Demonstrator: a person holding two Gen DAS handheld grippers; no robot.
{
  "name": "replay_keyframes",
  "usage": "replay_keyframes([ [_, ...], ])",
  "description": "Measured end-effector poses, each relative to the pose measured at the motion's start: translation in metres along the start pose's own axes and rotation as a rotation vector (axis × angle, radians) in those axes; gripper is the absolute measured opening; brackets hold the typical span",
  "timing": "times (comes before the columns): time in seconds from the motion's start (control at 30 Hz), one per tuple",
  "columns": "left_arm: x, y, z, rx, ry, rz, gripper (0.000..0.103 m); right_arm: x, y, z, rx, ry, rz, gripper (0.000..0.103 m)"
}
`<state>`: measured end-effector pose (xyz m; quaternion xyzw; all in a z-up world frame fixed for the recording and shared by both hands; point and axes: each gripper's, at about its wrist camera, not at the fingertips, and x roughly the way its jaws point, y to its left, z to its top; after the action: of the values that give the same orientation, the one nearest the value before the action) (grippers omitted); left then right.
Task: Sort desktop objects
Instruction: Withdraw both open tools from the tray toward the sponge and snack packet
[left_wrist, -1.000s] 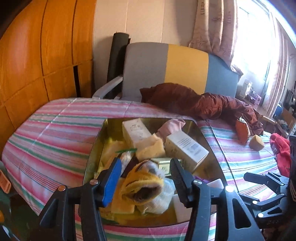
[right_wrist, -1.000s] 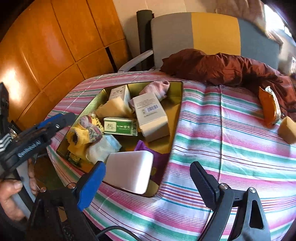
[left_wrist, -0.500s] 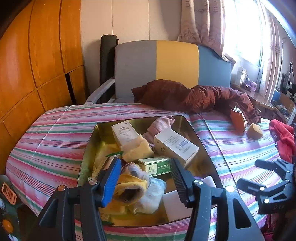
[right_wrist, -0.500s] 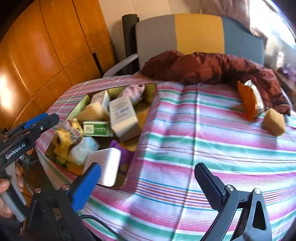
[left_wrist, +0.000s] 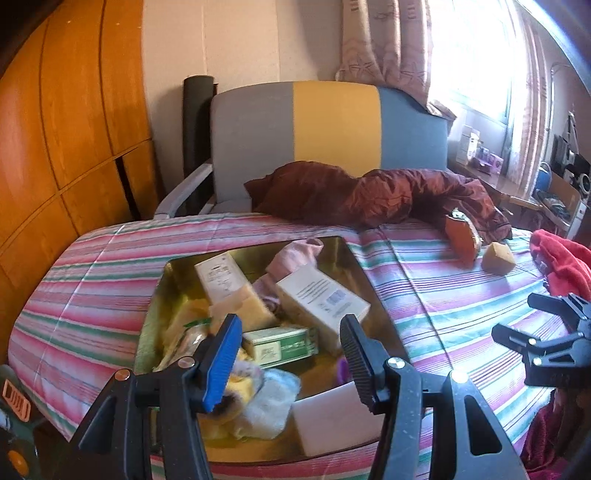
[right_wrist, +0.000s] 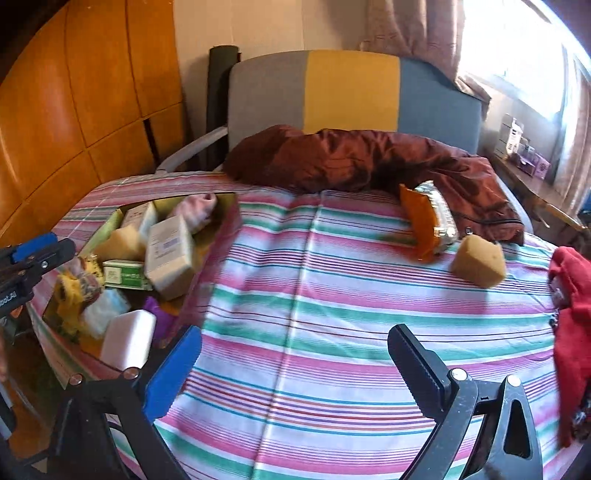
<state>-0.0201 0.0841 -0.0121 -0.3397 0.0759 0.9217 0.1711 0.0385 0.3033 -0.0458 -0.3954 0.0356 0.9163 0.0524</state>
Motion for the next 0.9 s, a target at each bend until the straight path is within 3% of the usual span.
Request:
replay_keyframes([
  [0.47, 0.022, -0.052, 0.018, 0.094, 0.018, -0.082, 0.056, 0.005, -0.083, 0.009, 0.095, 0.038, -0.117, 0.101],
  [0.9, 0.045, -0.104, 0.029, 0.176, 0.066, -0.173, 0.056, 0.024, -0.138, 0.009, 0.155, 0.077, -0.145, 0.101],
])
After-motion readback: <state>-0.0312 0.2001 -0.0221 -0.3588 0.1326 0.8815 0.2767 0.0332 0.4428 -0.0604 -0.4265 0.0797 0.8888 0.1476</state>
